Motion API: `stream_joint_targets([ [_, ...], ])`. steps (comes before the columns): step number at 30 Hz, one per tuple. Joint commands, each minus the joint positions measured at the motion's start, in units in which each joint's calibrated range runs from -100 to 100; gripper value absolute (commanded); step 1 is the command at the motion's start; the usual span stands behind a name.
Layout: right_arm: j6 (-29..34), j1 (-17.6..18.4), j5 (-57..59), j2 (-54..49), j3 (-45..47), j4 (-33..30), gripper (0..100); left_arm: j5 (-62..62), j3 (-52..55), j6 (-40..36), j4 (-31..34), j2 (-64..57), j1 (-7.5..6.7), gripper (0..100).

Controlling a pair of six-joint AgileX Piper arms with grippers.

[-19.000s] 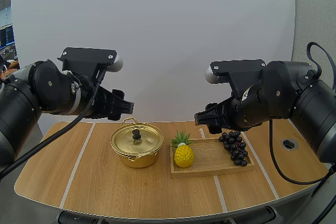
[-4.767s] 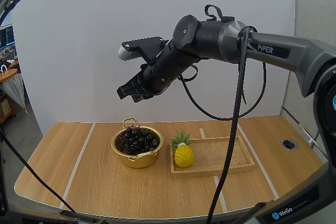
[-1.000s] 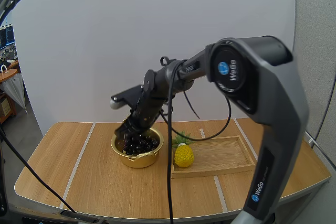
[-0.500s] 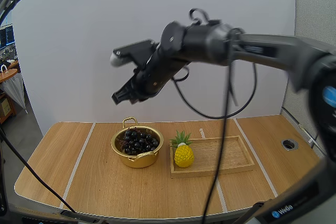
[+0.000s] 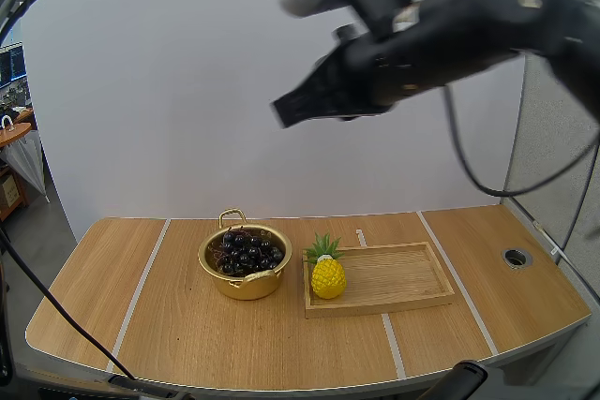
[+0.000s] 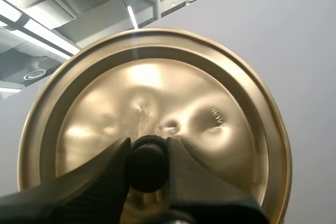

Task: Open the pot, put the grape inside, and close it

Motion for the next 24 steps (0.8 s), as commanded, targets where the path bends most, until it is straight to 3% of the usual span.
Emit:
stream_joint_targets([
  [1, 0.75, -1.12, 5.43, -4.23, 0.24, -1.06, 0, -2.2, -0.59, -0.68, 0.04, -0.4, -0.15, 0],
  [10, 0.68, -6.17, 9.07, -14.3, 1.48, 2.34, 0, -2.2, -0.59, -0.68, 0.04, -0.4, -0.15, 0],
  [17, -3.2, -10.96, 9.07, -20.98, 12.13, 12.88, 0, -2.2, -0.59, -0.68, 0.04, -0.4, -0.15, 0],
  [24, -3.6, -11.9, 9.07, -24.57, 21.42, 14.84, 0, -1.55, -0.59, -0.68, 0.04, -0.4, -0.15, 0],
])
